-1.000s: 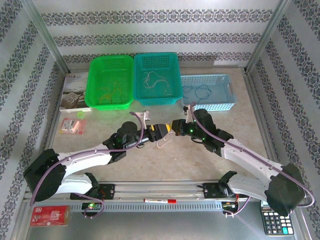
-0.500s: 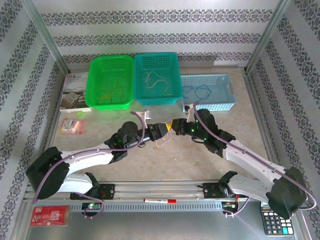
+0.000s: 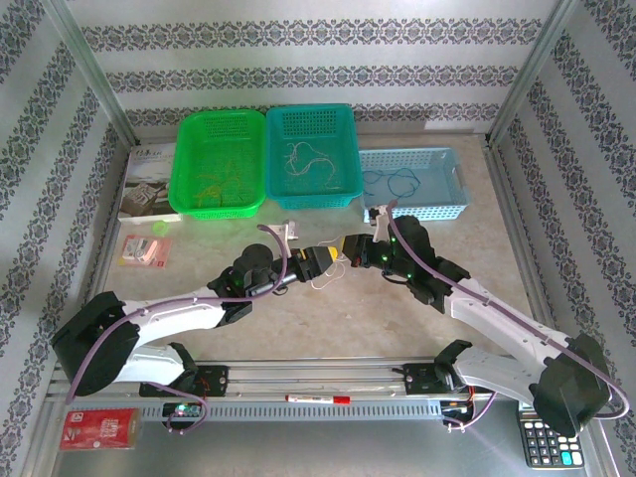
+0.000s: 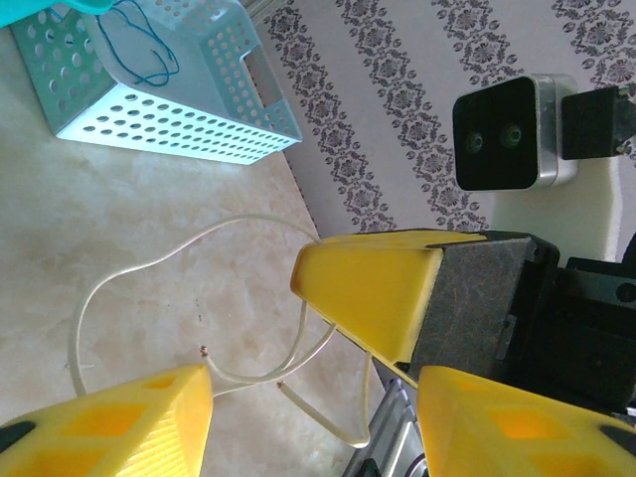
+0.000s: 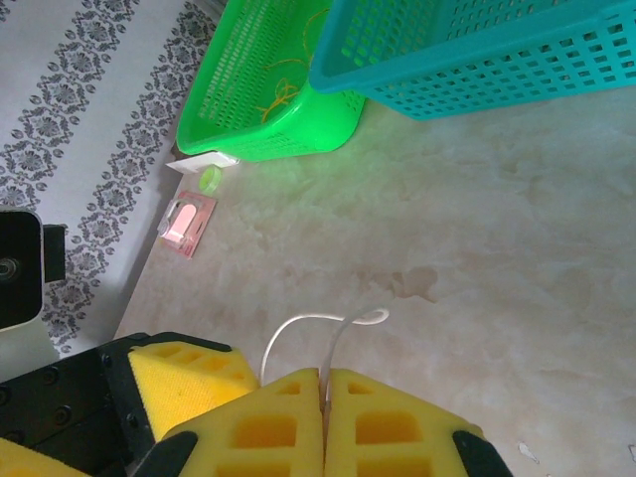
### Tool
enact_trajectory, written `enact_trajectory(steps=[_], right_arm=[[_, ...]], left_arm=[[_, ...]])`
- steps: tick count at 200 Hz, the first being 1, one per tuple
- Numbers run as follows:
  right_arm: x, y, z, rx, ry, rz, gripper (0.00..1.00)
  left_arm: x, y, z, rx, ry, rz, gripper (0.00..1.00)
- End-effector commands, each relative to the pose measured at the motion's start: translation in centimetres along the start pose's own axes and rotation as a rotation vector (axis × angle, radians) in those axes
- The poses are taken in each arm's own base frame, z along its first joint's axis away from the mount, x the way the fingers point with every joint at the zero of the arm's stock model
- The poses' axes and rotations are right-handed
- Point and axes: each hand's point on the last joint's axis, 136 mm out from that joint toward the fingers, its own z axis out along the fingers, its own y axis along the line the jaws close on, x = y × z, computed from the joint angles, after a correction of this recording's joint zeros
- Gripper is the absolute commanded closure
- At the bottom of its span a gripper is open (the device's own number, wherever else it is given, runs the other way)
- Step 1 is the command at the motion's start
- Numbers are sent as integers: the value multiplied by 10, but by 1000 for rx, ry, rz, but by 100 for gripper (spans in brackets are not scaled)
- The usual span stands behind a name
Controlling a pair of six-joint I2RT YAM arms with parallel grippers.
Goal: Untangle the cables
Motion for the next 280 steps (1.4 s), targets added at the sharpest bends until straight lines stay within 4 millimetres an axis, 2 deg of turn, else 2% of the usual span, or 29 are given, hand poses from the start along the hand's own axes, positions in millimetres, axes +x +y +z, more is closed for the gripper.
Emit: enact_trajectory(steps=[1, 65, 103, 142, 190, 200, 209, 223, 239, 254, 280], right_arm=[[-15, 17, -5, -55, -39, -1, 100], [-14, 15, -4, -51, -38, 2, 100], [-13, 14, -4, -49, -35, 4, 100], [-13, 14, -3, -50, -34, 5, 100], [-12, 13, -3, -46, -33, 7, 100], [-12, 11, -3, -42, -33, 9, 100], [-12, 11, -4, -42, -32, 9, 93], [-14, 8, -6, -37, -35, 13, 73], [-17, 5, -10, -33, -46, 19, 58], [-20, 1, -16, -25, -63, 29, 51], [-22, -11, -28, -8, -92, 50, 47]], left_arm=[[-4, -16, 2, 65, -24, 7, 50], [-4, -21, 6, 90, -16, -1, 57], [-3, -22, 7, 99, -13, -2, 70], [-4, -24, 9, 106, -11, -4, 76], [-6, -30, 9, 121, -15, -3, 100], [-8, -31, 8, 123, -19, -4, 100], [-10, -34, 8, 126, -26, -3, 100], [-13, -37, 5, 131, -35, -1, 100], [-17, -41, 3, 132, -49, 8, 100], [-22, -46, 0, 131, -59, 21, 100], [-28, -53, -3, 137, -77, 32, 100]])
